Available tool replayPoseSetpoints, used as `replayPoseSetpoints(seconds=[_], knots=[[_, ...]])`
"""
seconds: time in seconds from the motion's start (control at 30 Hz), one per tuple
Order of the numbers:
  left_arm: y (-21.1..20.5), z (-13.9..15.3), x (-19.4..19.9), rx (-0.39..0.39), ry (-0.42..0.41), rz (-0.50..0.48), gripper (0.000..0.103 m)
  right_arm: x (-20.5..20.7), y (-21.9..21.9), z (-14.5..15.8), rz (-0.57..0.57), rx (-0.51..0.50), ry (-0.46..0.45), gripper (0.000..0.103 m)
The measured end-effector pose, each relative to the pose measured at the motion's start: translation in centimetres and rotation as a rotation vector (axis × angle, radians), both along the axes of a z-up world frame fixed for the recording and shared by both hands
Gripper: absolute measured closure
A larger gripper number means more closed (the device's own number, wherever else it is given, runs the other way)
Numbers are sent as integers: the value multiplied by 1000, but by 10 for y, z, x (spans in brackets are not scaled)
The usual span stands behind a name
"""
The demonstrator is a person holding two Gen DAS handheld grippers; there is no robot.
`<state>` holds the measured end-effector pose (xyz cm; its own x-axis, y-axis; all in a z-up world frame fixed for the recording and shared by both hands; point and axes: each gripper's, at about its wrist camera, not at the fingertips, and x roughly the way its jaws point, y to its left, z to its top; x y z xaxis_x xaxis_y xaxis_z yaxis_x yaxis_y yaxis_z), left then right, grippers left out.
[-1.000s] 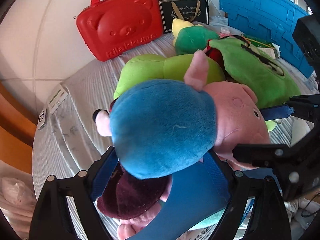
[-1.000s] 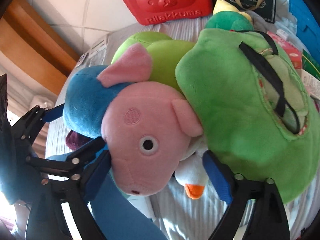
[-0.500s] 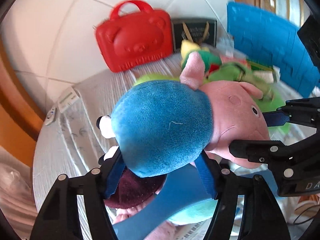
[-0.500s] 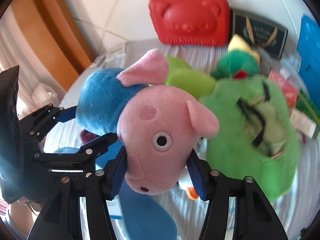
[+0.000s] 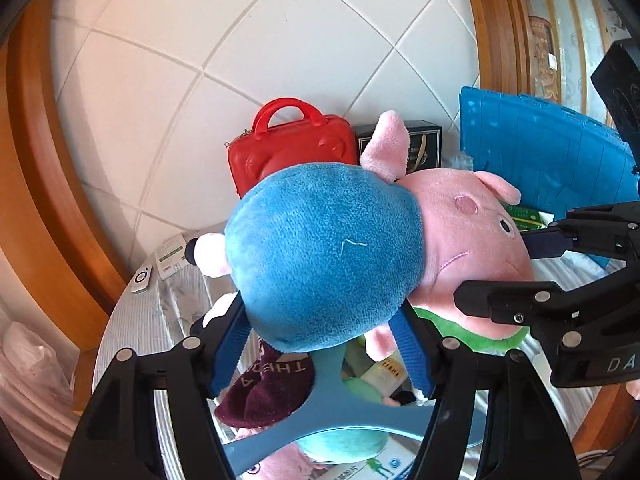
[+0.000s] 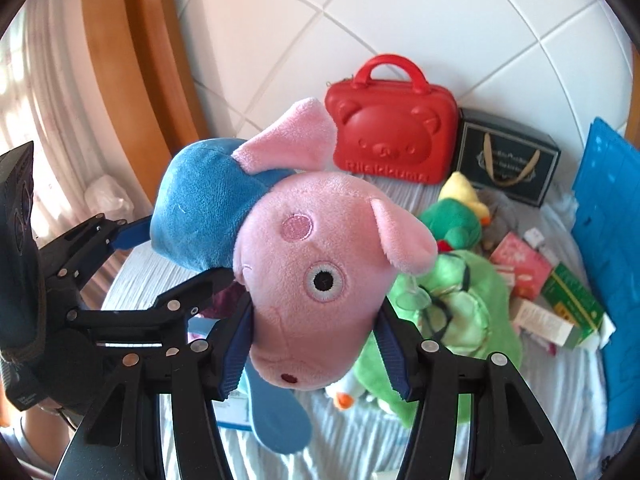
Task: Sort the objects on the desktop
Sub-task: 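Grasp the pink pig plush in blue shirt with both tools, then carry the blue-shirted pig into the blue bin and open both tools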
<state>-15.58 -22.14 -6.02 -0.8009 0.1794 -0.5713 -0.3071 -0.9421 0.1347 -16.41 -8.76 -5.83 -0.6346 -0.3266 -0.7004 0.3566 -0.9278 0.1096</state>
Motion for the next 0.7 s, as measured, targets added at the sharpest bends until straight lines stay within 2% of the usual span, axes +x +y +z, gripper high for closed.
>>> replayPoseSetpoints(seconds=[0.33,0.5,0.7], knots=[[59,23,14,34,55,27,36,13,68,26,17,-10,68,46],[113,39,18,35,91,13,36,20,123,41,11,-23,106,46],[204,64,19,49,149,-14,36,24,206,67,0,-21,158,46]])
